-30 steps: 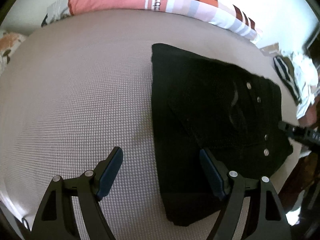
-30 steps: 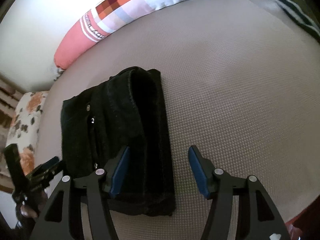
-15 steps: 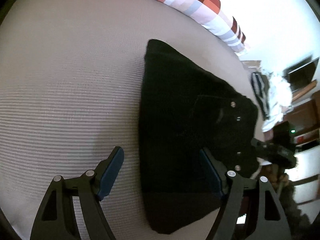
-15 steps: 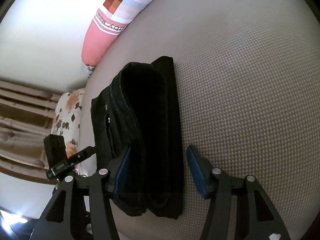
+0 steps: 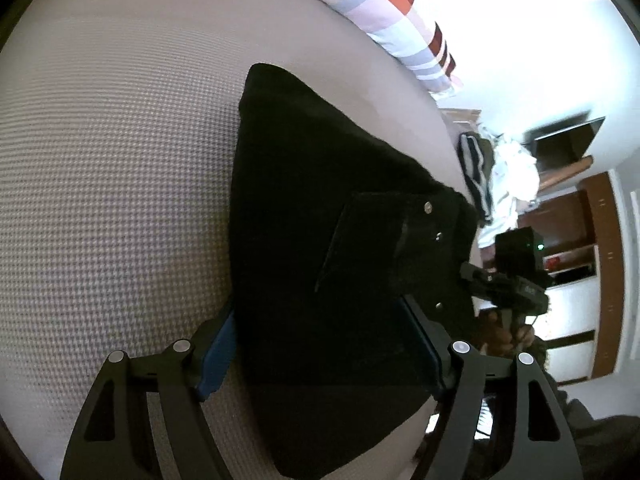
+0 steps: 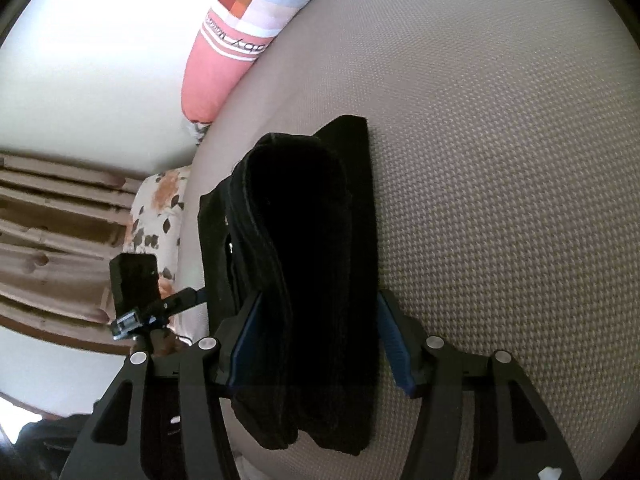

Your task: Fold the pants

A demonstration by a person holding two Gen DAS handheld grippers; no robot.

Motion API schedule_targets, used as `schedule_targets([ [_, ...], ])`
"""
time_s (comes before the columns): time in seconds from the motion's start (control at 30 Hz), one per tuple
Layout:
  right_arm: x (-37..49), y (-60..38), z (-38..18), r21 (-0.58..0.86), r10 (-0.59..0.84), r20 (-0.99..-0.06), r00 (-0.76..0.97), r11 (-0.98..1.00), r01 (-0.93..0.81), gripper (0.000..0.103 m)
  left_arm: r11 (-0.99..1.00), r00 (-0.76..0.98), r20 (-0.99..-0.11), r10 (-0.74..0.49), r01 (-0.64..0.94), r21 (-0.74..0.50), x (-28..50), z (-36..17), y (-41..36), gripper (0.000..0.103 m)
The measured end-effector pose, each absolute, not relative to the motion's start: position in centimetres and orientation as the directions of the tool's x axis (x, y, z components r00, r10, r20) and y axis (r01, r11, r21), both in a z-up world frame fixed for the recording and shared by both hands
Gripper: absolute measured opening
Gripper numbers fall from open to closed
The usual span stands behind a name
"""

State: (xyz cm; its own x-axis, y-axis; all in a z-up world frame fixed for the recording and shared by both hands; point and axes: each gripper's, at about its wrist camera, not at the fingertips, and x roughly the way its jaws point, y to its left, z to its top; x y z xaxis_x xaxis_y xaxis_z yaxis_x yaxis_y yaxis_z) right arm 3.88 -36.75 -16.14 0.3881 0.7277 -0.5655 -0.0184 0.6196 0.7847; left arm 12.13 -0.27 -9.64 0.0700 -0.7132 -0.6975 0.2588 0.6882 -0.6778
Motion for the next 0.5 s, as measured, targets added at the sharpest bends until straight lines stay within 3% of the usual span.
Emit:
schedule_targets([
  [0.17, 4.5, -36.3, -16.3, 0.799, 0.756, -0.548, 0.358, 0.6, -0.044, 0.052, 0.653, 0.045, -0.669, -0.742, 0.274, -0.706, 12.5, -9.8, 0.1, 0.075],
  [0.43, 5.8, -35.3, -17.1, 0.828, 0.774, -0.507, 0.38, 0.56, -0.036, 0.036, 0.636, 0.069, -0.648, -0.759, 0.29, -0.715, 12.4, -9.7, 0.4, 0.075],
  [0.5, 5.7, -35.0, -17.0, 0.819, 0.751, -0.518, 0.409, 0.574, -0.016, 0.034, 0.671, 0.102, -0.677, -0.729, 0.304, -0.677, 12.0, -9.4, 0.5, 0.066],
])
